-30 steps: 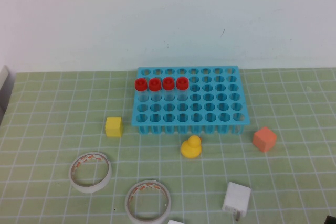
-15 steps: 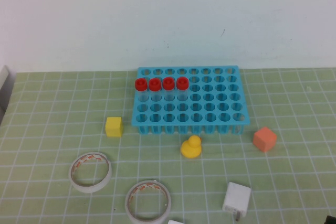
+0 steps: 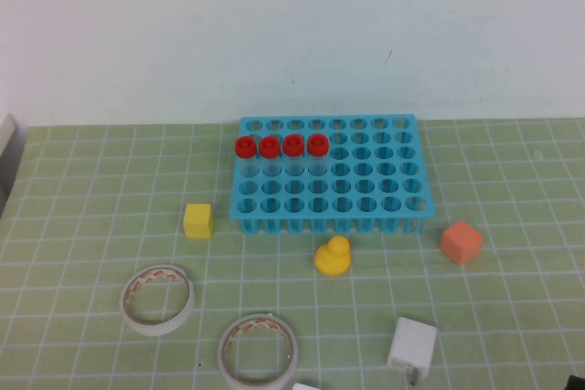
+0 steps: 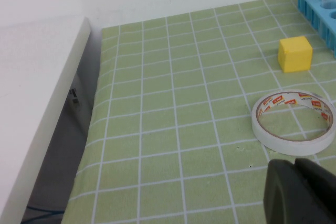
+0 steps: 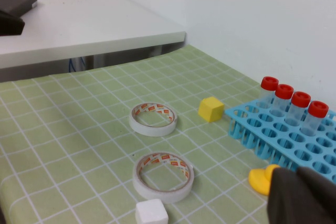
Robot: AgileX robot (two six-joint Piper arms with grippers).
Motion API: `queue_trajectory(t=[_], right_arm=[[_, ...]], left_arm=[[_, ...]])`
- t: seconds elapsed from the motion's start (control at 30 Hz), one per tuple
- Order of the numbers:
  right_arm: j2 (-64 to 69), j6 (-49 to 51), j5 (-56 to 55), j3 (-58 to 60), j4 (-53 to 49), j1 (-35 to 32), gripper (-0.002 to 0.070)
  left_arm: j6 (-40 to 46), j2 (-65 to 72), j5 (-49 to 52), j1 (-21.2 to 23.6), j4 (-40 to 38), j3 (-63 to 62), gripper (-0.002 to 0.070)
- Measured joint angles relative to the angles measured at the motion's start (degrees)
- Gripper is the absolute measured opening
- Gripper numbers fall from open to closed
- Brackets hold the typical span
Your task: Place the test tubes
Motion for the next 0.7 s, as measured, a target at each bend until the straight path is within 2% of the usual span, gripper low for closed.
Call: queue_trajectory(t=[0.7], right_arm=[[0.0, 0.0, 0.0, 0.0, 0.0, 0.0, -0.0001]], left_arm=[[-1.6, 0.0, 0.2, 0.0, -1.2, 0.0, 0.0]])
